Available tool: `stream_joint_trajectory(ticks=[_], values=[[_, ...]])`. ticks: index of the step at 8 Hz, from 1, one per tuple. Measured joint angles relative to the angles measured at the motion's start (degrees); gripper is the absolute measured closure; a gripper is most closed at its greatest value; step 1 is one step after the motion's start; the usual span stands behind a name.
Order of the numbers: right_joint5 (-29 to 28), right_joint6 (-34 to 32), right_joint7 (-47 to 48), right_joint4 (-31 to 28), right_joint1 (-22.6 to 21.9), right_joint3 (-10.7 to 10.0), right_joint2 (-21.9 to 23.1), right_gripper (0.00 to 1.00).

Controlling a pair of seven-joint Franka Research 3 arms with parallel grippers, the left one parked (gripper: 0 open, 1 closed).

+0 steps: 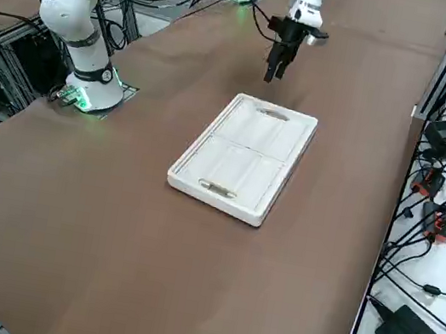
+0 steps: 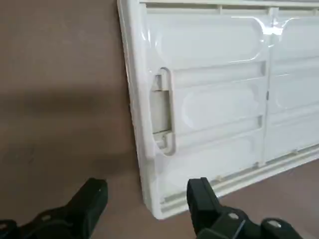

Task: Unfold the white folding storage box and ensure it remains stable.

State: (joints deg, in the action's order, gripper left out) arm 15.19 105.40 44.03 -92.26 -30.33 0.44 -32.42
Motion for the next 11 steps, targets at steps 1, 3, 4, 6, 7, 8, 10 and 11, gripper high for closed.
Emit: stream_joint_trajectory(ticks=[1, 3, 4, 6, 7, 8, 10, 11], values=[[0.1, 0.0, 1.2, 2.5, -0.1, 0.0, -2.9, 0.05], [2.5, 0.0, 2.0, 6.2, -0.4, -0.4, -7.4, 0.06], [4.4, 0.0, 2.0, 7.0, -0.4, -0.5, -8.9, 0.06], [8.0, 0.0, 1.8, 7.6, -0.5, -0.6, -10.9, 0.08], [8.8, 0.0, 1.5, 7.7, -0.5, -0.6, -11.3, 0.07], [9.0, -0.1, 1.0, 7.7, -0.5, -0.6, -11.5, 0.09], [9.3, -0.3, 0.6, 7.7, -0.6, -0.6, -11.6, 0.13], [10.0, -0.4, 0.5, 7.7, -0.6, -0.6, -11.7, 0.16]])
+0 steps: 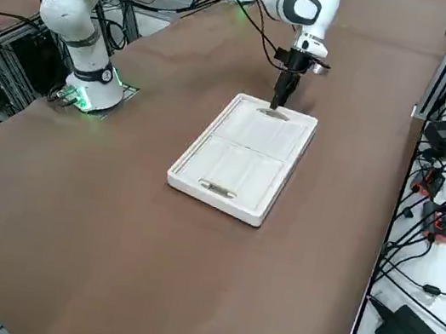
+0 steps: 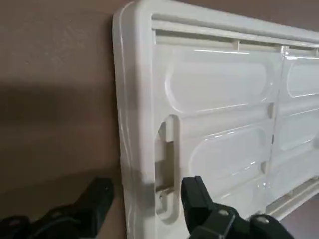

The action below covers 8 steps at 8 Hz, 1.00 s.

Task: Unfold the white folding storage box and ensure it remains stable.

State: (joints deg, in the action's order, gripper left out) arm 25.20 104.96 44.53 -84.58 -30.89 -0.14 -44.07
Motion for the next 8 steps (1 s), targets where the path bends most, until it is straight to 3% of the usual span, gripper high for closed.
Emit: stream_joint_trajectory(ticks=[4, 8], values=[[0.8, -0.2, -0.2, 0.0, 0.0, 0.0, -0.9, 0.28], [0.8, -0.2, -0.2, 0.2, -0.2, 0.1, -1.2, 0.52]])
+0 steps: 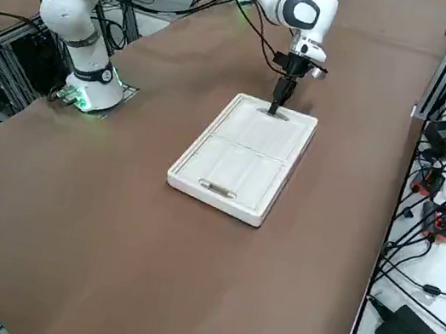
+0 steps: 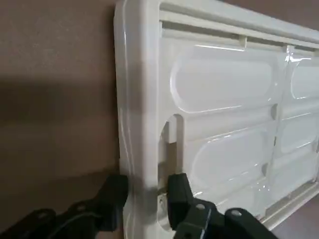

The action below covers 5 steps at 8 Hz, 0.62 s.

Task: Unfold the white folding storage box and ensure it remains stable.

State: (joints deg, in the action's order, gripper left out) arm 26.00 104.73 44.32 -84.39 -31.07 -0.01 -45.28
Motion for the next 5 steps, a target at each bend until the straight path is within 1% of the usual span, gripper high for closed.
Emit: stream_joint_trajectory(ticks=[1, 3, 5], values=[[0.0, -0.1, 0.0, 0.1, -0.1, 0.0, -0.1, 0.54], [0.3, -0.2, 0.0, 0.1, -0.2, 0.0, -0.1, 0.54], [1.6, -0.7, 0.0, 0.1, -0.8, 0.0, -0.2, 0.56]])
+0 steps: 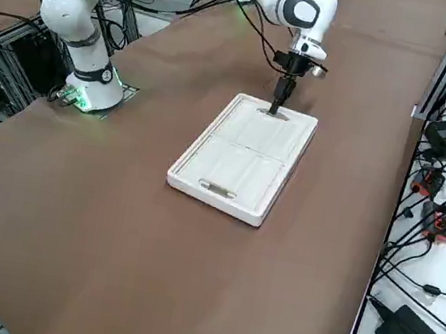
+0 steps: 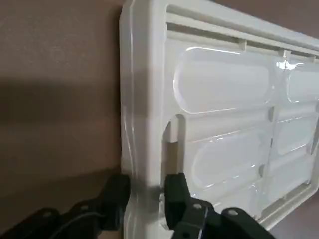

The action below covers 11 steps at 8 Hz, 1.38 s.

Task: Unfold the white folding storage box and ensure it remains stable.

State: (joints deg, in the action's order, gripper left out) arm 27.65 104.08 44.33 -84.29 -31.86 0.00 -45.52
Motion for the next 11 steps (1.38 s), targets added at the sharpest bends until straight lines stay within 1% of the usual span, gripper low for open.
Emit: stream_joint_trajectory(ticks=[3, 5, 6, 7, 11], values=[[0.3, -0.2, 0.0, 0.0, -0.2, 0.0, 0.0, 0.57], [0.5, -0.4, 0.1, 0.1, -0.4, 0.0, -0.1, 0.60], [0.6, -0.5, 0.3, 0.2, -0.5, 0.0, 0.0, 0.70], [0.6, -0.7, 0.8, 0.4, -0.5, 0.0, 0.0, 0.74], [0.6, -0.7, 1.1, 0.4, -0.5, 0.0, 0.0, 0.74]])
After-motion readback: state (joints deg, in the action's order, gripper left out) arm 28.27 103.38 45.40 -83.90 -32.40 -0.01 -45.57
